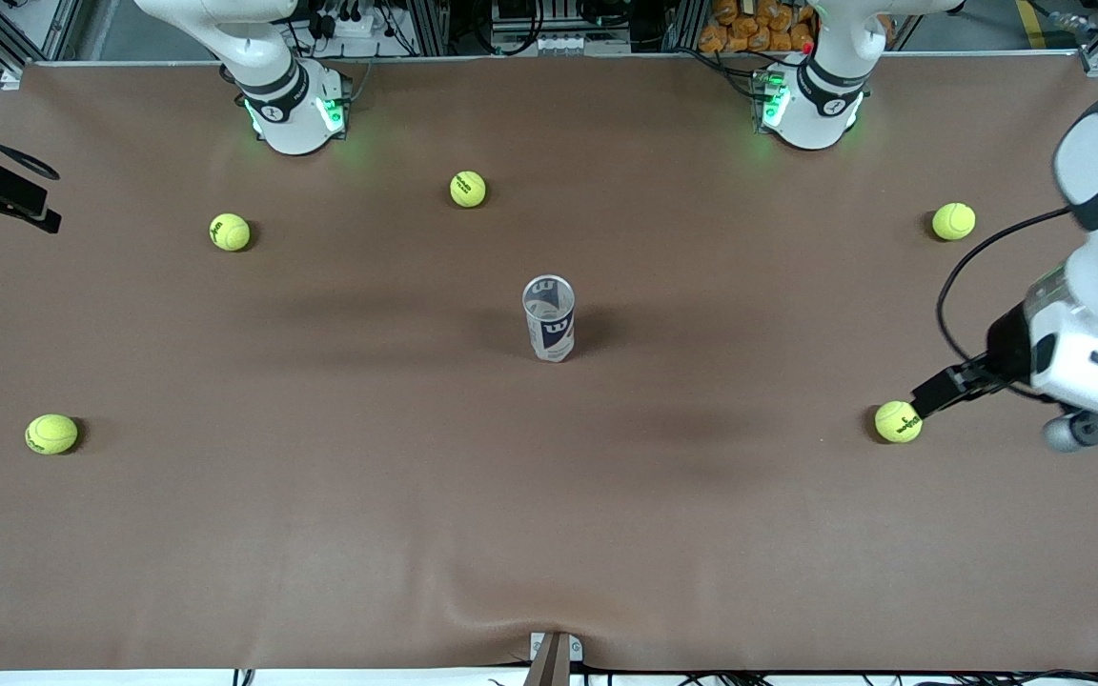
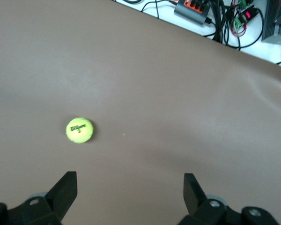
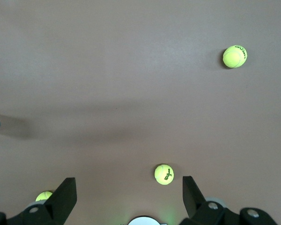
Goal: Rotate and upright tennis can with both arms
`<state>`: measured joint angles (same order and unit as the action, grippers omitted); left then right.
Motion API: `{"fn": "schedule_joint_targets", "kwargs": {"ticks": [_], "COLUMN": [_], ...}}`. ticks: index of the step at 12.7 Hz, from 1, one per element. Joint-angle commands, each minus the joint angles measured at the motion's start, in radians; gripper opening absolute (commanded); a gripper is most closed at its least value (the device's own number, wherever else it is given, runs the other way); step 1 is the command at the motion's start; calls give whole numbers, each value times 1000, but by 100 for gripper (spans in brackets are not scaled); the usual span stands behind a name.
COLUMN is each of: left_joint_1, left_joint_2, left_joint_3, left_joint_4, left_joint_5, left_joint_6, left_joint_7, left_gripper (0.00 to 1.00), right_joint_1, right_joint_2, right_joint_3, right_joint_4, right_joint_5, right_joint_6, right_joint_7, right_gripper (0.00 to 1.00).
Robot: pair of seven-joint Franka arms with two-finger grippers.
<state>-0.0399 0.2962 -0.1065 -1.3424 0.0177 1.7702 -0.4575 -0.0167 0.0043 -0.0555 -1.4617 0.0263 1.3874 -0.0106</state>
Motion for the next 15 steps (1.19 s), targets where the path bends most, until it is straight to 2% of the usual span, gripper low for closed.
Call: {"fn": "schedule_joint_targets", "kwargs": {"ticks": [1,5,6,9,11,13,15], "left_joint_1": [17,21,31,63,66,60,57], "left_joint_2": [-150,-380,-397,-362,-328,-301,-264], "left_joint_3": [-16,-35,-41,-29,-3,-4,-4], "left_joint_4": [-128,-363,-379,-339,-278,-268,-213], "left_joint_5": [-7,-13,-13,-4,-5,-9,-5], "left_joint_6": [-43,-44,-46,-43,-43,-43,-43], "left_joint_7": [75,73,76,158,161,160,160], "left_gripper": [100,100,100,100,100,100,100], "right_joint_1": [-2,-2,-2,-2,-2,-2,-2], "right_joint_2": [-6,-6,-6,-6,-6,-6,-6], "right_joint_3": [3,3,3,3,3,3,3], "right_joint_4": [3,1,1,1,3,3,1], "right_joint_5": [-11,-11,-9,-9,-11,-11,-9], "right_joint_6": [-5,-5,-7,-7,-5,-5,-5], "right_joint_7": [-6,-6,-6,-6,-6,-6,-6], "right_gripper": [100,100,100,100,100,100,100]}}
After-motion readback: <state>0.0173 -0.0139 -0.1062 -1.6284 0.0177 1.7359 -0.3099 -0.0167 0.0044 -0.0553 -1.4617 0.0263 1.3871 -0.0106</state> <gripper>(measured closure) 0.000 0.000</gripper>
